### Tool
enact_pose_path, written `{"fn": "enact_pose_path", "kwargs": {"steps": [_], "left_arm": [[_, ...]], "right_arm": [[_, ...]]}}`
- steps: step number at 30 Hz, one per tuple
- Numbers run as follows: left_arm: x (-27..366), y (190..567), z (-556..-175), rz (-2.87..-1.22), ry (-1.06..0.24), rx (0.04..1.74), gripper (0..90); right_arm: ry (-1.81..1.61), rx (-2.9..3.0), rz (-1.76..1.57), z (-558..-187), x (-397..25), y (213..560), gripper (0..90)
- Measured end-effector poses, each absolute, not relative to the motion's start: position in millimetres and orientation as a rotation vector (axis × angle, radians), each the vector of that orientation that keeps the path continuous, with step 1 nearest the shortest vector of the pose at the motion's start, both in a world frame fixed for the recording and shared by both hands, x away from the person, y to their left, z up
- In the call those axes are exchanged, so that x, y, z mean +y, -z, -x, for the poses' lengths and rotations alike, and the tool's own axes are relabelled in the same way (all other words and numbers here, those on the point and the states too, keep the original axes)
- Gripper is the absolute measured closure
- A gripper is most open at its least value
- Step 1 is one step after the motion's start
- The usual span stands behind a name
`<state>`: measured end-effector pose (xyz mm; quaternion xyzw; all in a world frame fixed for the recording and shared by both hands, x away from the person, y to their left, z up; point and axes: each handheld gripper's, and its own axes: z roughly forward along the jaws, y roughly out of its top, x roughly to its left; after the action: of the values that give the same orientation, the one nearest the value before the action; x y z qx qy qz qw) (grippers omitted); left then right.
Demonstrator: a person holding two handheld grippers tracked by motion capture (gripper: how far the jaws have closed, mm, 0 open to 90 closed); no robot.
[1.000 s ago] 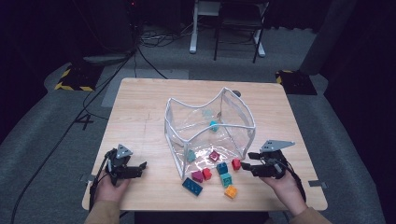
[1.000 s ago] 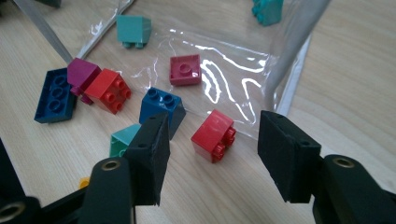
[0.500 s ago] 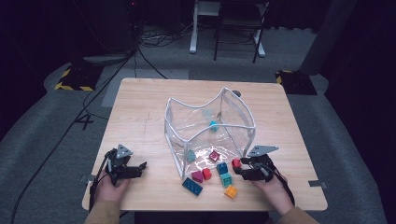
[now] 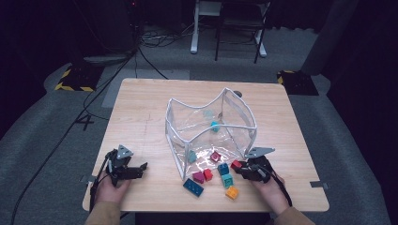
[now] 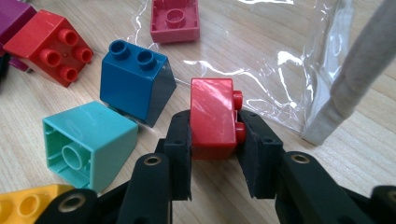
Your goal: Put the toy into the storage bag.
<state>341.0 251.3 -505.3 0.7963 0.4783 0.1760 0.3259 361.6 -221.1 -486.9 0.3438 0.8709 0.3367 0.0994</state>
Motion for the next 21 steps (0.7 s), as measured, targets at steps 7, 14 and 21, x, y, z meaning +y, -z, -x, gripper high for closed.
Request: {"fn": "enact_pose_path", "kwargs": {"steps": [7,14,21], "left_arm": [[251,505,-341,-2.086,-0.461,1.254,15.2],[251,505,-341,-2.088,-0.460,1.254,15.2],[251,505,-341,-2.087,-0.461,1.254,15.2]], "right_arm": [[-1.036,2.582,-1.003,-357,-224,479,67.2],[-1.098,2.570,-1.002,-356,-232,462,67.2],[-1.141,2.557,-0.999,-355,-240,447,67.2]]}}
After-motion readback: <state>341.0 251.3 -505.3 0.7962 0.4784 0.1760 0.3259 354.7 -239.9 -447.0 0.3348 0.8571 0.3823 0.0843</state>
